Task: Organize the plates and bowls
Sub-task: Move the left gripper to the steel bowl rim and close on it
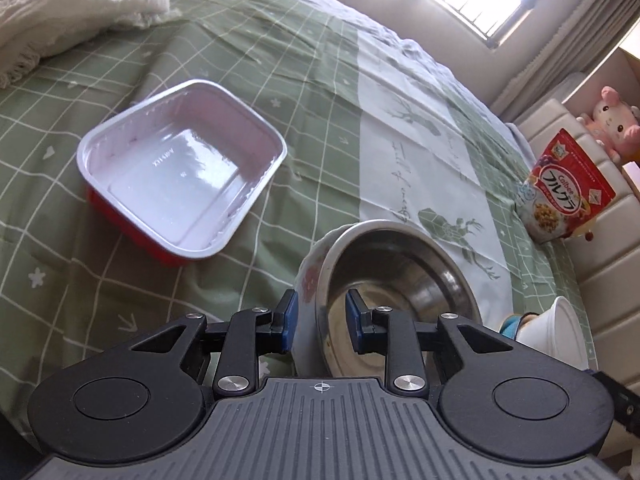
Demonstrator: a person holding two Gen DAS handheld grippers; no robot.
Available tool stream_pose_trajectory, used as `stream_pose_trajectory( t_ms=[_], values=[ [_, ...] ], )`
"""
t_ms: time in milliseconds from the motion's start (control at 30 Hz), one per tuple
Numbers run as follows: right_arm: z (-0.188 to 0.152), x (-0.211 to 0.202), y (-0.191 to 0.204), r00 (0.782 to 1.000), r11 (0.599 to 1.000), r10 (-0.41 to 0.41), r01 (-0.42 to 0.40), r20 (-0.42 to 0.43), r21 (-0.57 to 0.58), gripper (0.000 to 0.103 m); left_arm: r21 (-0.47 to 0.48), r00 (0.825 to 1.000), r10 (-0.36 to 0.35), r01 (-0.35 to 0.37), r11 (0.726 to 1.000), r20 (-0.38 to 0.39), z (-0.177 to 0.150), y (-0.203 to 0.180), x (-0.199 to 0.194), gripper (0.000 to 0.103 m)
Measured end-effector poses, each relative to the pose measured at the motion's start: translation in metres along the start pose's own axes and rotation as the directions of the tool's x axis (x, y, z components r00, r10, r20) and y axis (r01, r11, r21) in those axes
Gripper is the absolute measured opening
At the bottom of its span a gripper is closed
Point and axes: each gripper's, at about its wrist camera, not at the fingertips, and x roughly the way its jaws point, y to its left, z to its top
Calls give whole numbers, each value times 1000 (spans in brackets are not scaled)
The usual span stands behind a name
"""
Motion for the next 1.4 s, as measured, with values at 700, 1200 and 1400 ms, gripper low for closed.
stream_pose_trajectory(
  t_ms=[700,1200,1400],
  values=[
    [-61,76,17,981,963,-179,190,-71,193,62,-51,990,-126,123,991,-62,-6,27,40,30],
    [-58,106,7,974,947,-180,208,-134,244,63,-51,983,-176,173,984,-62,5,37,38,26],
    [-60,107,14,972,951,-199,223,-129,216,61,-41,984,-156,153,987,-90,1,32,45,27]
  ],
)
